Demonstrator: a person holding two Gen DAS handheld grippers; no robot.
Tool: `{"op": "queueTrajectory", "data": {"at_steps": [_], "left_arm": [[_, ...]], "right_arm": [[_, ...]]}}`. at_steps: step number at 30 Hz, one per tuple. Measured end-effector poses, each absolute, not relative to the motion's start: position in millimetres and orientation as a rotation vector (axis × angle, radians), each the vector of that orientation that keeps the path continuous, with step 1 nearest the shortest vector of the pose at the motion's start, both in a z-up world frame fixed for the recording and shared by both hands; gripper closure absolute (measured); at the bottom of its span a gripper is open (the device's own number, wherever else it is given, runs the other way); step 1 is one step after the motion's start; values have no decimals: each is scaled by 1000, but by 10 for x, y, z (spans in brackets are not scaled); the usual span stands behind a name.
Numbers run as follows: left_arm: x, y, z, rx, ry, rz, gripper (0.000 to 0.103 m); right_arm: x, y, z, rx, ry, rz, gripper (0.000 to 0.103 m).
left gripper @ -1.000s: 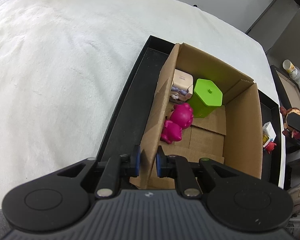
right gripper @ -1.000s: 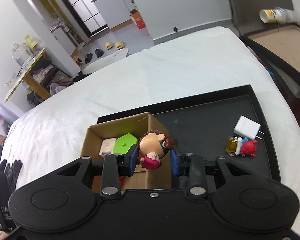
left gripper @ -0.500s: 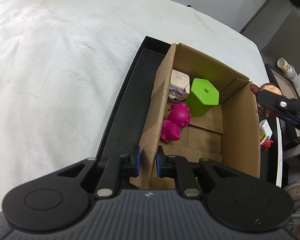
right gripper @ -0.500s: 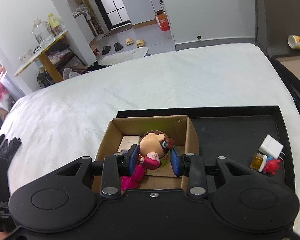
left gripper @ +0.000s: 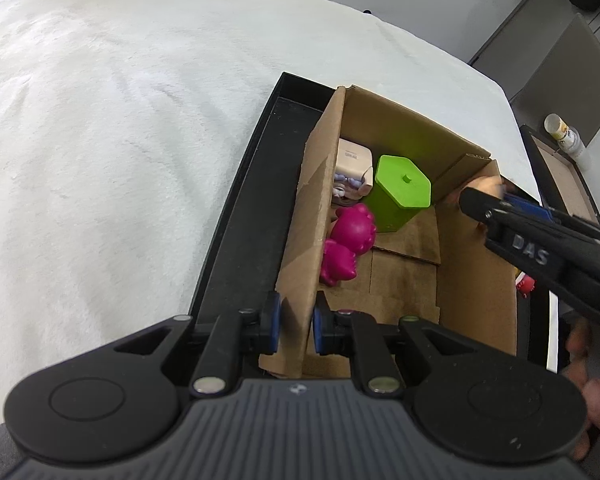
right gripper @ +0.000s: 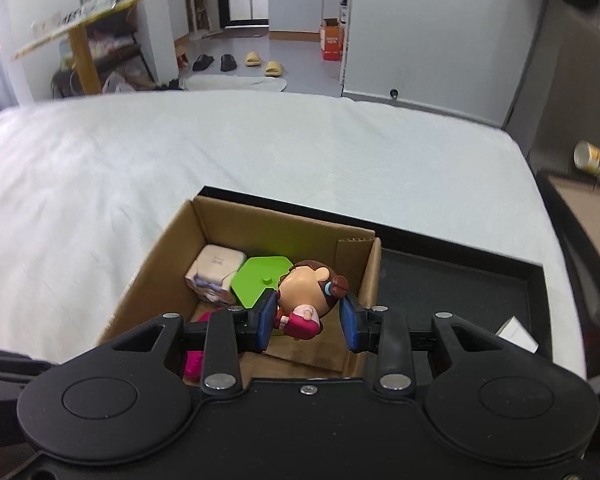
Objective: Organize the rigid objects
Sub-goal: 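Lower the doll into the box and open the right gripper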
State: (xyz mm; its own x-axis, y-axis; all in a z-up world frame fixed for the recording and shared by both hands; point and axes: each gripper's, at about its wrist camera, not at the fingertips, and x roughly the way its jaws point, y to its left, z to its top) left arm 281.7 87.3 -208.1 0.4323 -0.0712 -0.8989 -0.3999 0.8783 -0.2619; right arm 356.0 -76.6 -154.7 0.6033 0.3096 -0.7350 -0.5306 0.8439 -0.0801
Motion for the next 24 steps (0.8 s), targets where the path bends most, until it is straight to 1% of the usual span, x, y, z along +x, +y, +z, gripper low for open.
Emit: {"op": "queueTrajectory", "data": {"at_steps": [3,6,15,18,22,24], "left_arm": [[2821,880,-2082,-487,1115,203,87],[2836,889,-2090,-495,1121,202,87],[2838,890,-2099,-498,1122,202,87],[2843,886,-2094,-497,1125,204,87],[2851,884,-2095,-496,1126,208,87],[2851,890,-2090,-497,1127,211,87]], "right_arm": [[3533,-690,-1560,-369,745,461,67],[3538,-700,-1537,-359,750,470,67],[3630,-957,-1346,-203,808,461,67],[3665,-1093,-1290,-145,825,457,63],[3728,-1281,-1247,-65,860,454,63],[3764,-1368,-1232,-27,875,446,61]]}}
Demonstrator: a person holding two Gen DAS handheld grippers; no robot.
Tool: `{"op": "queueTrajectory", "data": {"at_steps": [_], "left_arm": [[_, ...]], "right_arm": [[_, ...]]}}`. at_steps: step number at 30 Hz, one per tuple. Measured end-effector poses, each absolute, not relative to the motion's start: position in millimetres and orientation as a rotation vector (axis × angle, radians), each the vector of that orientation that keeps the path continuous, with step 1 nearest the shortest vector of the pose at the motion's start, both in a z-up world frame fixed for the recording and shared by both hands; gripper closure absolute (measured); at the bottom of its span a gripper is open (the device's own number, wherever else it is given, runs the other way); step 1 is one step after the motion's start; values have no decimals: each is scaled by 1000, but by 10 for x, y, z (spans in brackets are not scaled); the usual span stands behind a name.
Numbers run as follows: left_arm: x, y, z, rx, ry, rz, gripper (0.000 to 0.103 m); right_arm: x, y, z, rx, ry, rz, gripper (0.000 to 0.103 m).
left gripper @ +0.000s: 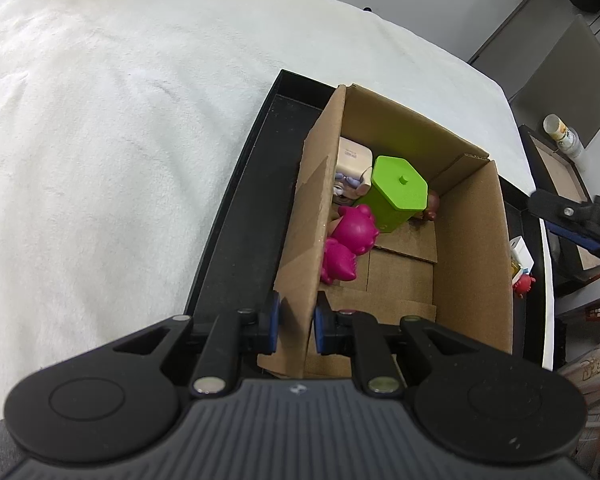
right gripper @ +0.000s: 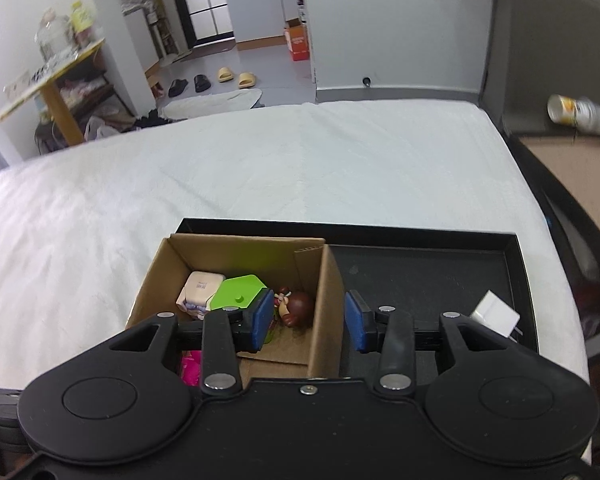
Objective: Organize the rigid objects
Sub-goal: 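Lower the doll into the box and open the right gripper, then move the right gripper to the red crab and yellow jar and close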
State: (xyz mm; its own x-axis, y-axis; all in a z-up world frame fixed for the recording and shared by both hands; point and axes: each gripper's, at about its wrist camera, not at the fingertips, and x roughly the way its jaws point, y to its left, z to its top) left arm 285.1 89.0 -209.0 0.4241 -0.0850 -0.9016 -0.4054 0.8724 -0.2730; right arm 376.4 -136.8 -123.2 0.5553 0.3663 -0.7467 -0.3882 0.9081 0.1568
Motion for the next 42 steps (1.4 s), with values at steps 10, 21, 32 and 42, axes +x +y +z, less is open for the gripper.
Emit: {"op": "queueTrajectory", "data": {"at_steps": [10,21,32,42], "left_arm": [[2839,860,-2083,-488,1125,225,87],[2840,840,-2097,-478,1129,234,87],[2830,854,-2111,-483,1132,229,87],[2825,866,-2122,-484,1130,217,87]], "right_arm": [[3957,-1828,-1199,76,910,386,55],[4121,-2184,-1226,123,935,353,40],[4316,-2383,-1571,173,1025,241,15],[4478,-2285,-1962,134,1097,163,13]]}}
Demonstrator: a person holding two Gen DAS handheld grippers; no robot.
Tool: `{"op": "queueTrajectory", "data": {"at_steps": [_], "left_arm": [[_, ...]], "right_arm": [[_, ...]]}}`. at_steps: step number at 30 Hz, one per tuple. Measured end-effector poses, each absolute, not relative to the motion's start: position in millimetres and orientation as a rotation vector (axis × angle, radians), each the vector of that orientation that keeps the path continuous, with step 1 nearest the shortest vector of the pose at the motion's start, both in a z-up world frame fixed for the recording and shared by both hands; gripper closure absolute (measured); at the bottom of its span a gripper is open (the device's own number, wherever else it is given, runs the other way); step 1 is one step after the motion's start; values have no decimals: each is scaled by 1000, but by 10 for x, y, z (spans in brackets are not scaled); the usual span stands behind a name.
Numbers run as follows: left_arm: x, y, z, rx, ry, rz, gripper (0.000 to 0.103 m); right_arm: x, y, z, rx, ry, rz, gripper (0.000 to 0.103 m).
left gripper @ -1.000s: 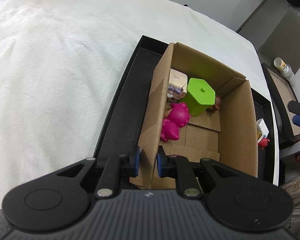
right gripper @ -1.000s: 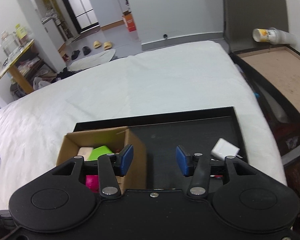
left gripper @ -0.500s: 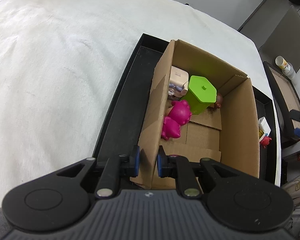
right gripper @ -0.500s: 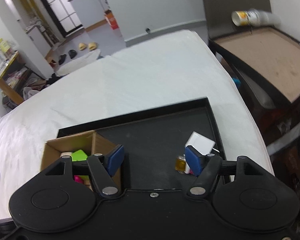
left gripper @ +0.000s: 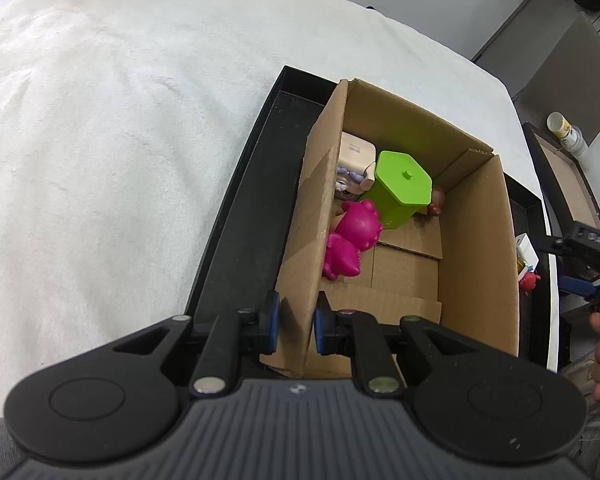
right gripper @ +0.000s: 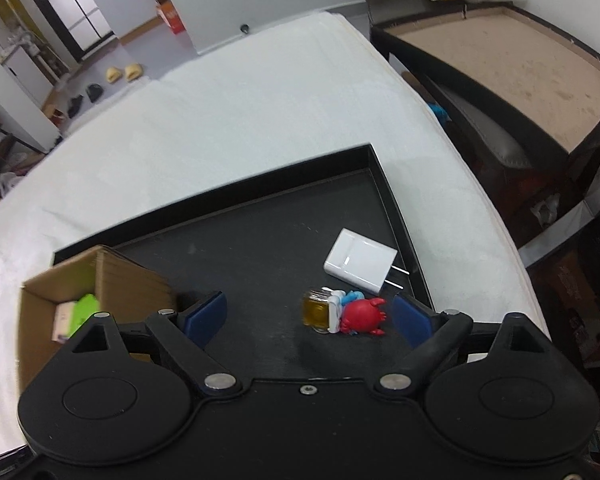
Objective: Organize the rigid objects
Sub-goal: 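Move the right gripper to the red crab and yellow jar and close, then lift the crab with jar and carry it over the box with the right gripper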
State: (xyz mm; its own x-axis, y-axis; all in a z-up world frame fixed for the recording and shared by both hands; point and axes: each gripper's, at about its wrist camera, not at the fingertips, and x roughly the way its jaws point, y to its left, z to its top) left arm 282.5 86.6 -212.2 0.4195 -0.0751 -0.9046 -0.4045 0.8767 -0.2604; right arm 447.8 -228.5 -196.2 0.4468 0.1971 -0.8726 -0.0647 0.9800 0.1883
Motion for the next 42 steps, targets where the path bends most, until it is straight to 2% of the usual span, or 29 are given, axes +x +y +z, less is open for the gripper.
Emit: {"op": "queueTrajectory", "data": {"at_steps": [17,19,21,22,42], "left_arm": [[2843,895,-2132,-498,1134,202,87],[2839,898,-2134,-501,1133,204,87],[2838,898,-2136,-504,1132,204,87],[2837,896,-2137,-504,1132,204,87],[2874,789,-2106,-459,1148,252,87]], "right_arm": [[4583,-2068,-2346,-24,1082,48,14],[4577,-2063,-2368,-27,1084,51,20],[4576,-2047,-2401,-31,1111,51,40],[4575,-2040,-2415,-32,1126,48,43],[4342,-2050,-1990,22,1075,203,43]]}}
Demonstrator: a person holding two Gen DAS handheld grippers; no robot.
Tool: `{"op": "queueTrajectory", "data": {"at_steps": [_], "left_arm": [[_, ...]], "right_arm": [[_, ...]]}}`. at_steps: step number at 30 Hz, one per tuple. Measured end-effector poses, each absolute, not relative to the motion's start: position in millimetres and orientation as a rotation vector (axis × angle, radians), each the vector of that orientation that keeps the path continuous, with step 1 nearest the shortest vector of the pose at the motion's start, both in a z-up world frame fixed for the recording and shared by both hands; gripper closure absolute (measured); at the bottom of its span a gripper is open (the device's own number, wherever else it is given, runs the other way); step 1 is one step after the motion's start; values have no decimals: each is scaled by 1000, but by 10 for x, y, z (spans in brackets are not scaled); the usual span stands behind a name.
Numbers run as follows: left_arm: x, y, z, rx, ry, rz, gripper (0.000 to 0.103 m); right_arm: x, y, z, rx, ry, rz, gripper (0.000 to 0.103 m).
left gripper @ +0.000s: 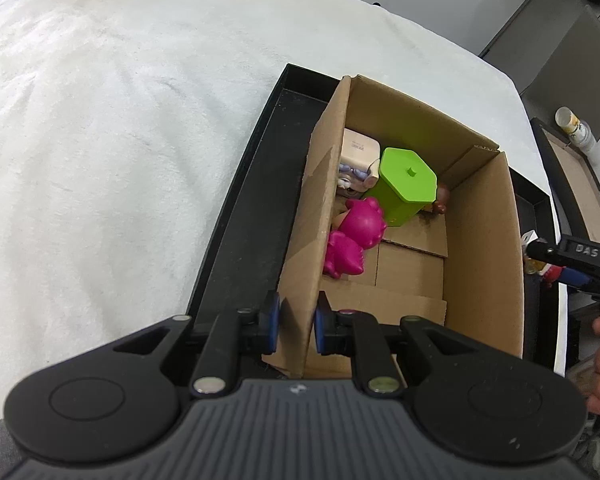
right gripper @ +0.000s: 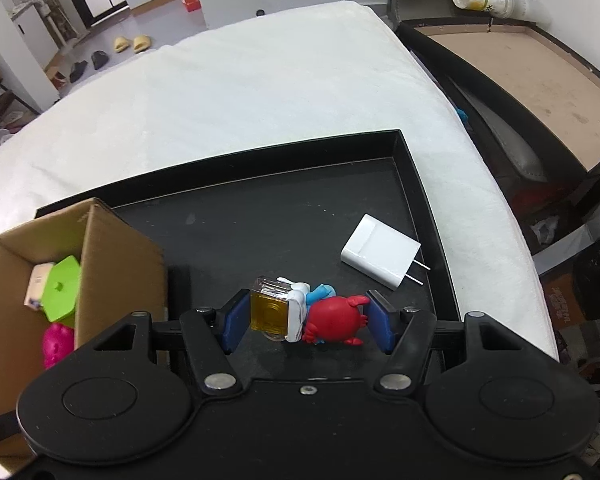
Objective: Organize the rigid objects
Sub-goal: 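Lift the crab with jar and carry it over the box with the right gripper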
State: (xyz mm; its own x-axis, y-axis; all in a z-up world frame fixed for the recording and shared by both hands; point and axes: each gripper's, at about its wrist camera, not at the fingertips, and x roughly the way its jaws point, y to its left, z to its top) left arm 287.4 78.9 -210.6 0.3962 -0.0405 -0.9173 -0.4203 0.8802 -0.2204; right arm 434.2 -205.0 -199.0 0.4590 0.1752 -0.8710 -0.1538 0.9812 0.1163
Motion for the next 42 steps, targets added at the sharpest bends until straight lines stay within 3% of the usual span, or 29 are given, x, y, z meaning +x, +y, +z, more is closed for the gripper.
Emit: {"op": "queueTrajectory", "data": {"at_steps": [25,42], "left_arm": [[2829,718,-2053,-432,1145,284,88],[2733,761,-1961,-443,1130,252,89]], "right_arm": [[3845,-2086,-1233,49,908,416,43],[3626,-1631,-1103,25,884,583,43]]}}
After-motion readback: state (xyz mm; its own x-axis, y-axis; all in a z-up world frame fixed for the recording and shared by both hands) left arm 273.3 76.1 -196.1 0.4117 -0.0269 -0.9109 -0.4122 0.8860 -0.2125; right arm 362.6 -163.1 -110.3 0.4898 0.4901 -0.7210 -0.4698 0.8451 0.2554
